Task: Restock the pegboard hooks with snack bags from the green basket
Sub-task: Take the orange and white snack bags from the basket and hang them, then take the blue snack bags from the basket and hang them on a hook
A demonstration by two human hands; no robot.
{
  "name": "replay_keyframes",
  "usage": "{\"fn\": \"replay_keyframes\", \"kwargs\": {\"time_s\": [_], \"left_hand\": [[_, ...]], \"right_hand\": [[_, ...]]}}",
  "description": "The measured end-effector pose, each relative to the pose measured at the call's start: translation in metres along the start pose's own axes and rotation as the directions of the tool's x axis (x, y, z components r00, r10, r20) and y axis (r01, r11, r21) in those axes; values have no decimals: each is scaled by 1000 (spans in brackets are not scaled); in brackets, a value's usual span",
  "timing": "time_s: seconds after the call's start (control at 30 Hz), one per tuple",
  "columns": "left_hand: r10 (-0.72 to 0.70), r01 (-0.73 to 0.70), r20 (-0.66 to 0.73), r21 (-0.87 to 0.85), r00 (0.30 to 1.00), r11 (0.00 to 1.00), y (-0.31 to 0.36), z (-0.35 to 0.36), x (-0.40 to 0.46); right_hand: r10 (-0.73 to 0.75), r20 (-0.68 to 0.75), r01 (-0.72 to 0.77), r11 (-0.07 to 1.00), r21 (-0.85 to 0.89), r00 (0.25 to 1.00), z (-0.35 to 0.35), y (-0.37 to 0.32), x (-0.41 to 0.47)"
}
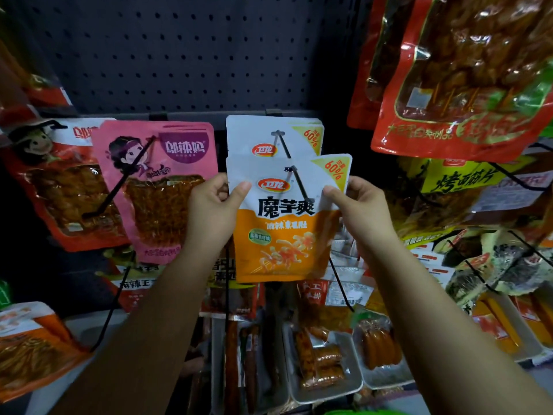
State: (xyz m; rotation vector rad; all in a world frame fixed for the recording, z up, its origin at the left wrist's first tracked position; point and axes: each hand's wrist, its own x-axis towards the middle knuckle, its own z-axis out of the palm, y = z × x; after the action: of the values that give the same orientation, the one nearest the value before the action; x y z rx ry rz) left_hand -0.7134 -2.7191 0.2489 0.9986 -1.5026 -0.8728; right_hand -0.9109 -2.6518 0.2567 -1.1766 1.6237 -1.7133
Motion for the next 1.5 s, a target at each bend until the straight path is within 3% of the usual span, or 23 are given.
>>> {"fn": "replay_keyframes", "kwargs": {"time_s": [0.33,0.47,0.67,0.83,0.93,1.13,1.5], "left_hand": [[69,-14,-160,321,985,947,-5,18,80],[83,-7,-187,373,979,928,-9,23,93],[89,-19,-200,324,976,946,-17,26,76],[-11,54,-147,291,989,955,-53,22,27],[-77,109,-116,305,990,946,-81,20,0],[-137,153,-70,352,988,924,-105,20,-11],[-139,174,-109,452,984,875,-110,29,7]], "right_hand": [[-36,-42,20,938,-345,998,34,13,72],[-45,-74,6,887,-462,996,43,14,92],[-61,-143,-1,920,-393,988,47,29,85],[109,-36,-115,956,-269,993,31,81,38],[197,38,-176,935,-308,980,23,110,18],[172,55,-133,894,-427,984,28,121,17],[252,-45,-247,870,-428,967,40,126,31]]}}
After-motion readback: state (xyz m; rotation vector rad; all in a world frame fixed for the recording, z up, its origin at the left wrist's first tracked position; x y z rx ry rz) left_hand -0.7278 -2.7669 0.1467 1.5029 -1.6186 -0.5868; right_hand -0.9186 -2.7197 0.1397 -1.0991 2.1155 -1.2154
